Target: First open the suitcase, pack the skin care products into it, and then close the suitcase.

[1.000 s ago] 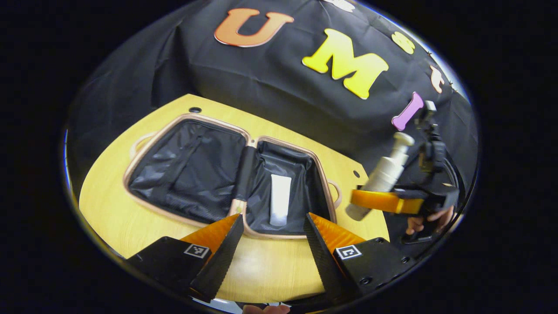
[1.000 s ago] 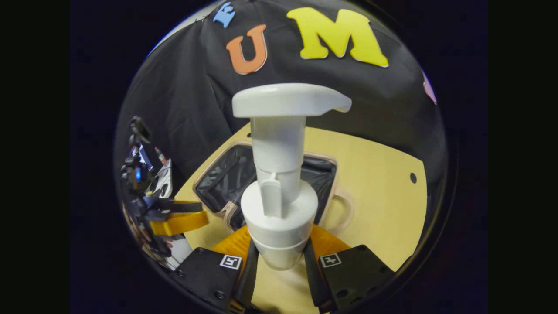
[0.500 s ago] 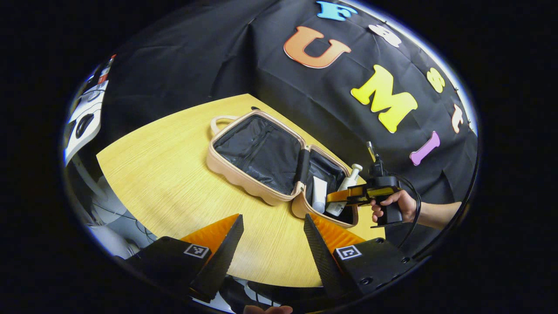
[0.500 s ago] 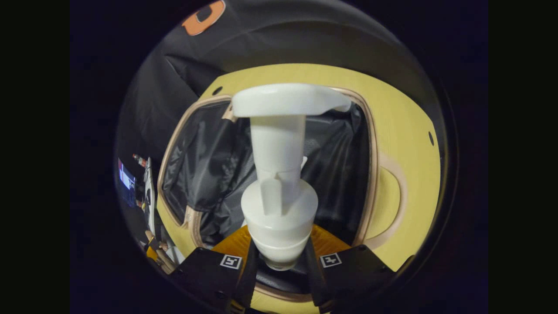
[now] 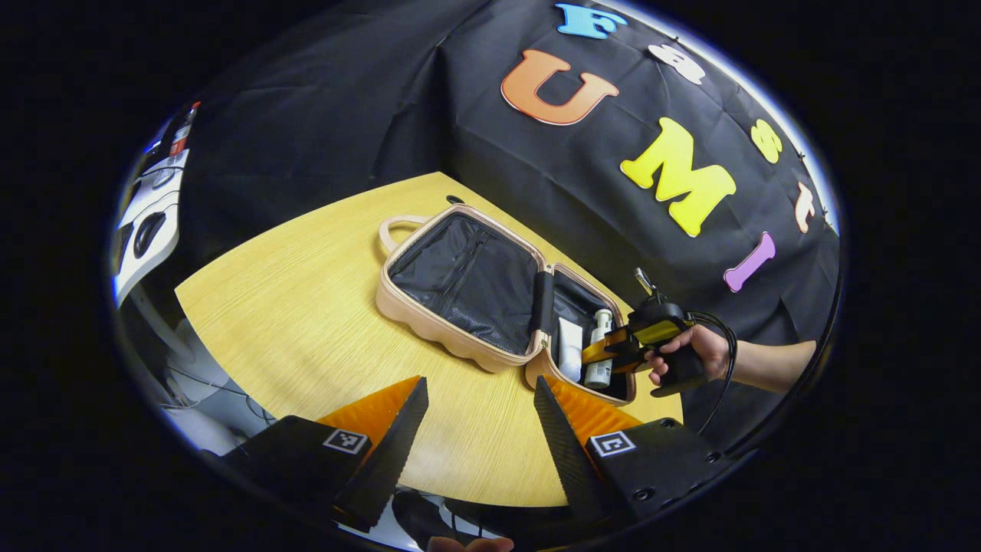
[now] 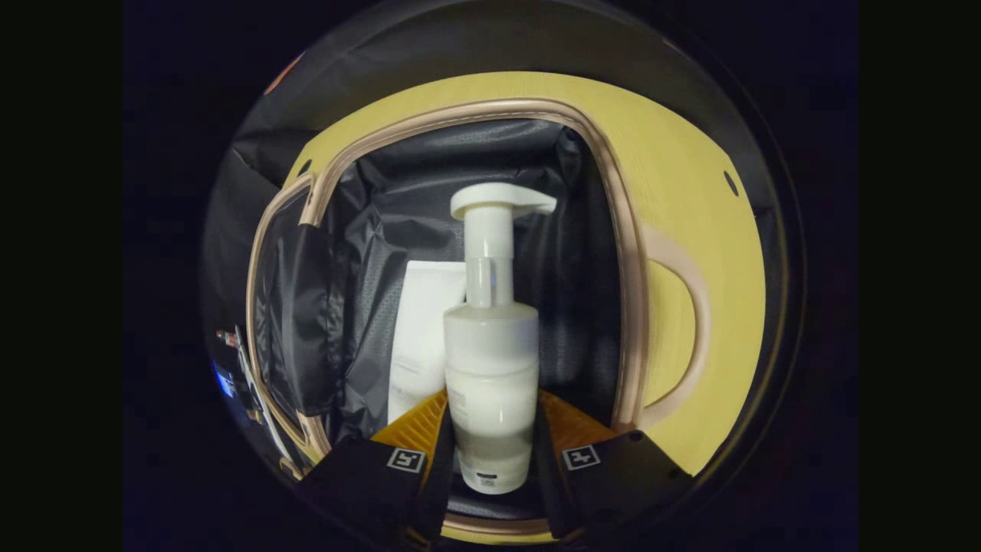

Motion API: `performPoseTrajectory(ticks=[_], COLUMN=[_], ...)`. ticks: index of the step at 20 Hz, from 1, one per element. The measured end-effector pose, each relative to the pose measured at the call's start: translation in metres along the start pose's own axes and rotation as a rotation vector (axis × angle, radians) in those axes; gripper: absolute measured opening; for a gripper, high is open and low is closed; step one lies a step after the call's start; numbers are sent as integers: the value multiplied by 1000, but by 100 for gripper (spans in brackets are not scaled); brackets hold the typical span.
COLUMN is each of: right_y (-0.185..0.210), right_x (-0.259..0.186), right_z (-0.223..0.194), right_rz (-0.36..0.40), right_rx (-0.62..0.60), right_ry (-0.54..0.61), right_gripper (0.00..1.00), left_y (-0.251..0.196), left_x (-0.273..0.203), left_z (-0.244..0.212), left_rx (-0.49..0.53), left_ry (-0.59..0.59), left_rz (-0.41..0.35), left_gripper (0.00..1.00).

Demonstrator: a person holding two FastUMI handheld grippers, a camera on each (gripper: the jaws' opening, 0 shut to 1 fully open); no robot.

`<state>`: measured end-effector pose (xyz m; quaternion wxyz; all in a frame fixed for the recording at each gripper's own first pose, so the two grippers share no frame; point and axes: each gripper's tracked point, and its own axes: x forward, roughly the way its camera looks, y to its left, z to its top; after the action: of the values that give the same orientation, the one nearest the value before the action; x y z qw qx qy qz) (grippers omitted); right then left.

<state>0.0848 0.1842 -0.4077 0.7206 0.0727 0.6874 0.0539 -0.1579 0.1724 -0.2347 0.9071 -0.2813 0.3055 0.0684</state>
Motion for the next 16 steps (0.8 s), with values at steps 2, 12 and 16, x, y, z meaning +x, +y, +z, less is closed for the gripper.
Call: performPoseTrajectory(ticks=[2, 12, 16], right_y=[1, 4, -6], right_x=[1, -30, -91], right_z=[0, -12, -5], right_rz=[-4, -34, -91], right_rx=[22, -93, -265], right_ry=[6, -33, -227], right_gripper=[47, 66, 80], left_y=[3, 76, 79], left_x=[-1, 1, 17], left_z=[0, 40, 85], left_rx=[4, 144, -11], left_ry=[5, -107, -202], left_rz=[10, 193, -10], left_gripper=[90, 90, 90])
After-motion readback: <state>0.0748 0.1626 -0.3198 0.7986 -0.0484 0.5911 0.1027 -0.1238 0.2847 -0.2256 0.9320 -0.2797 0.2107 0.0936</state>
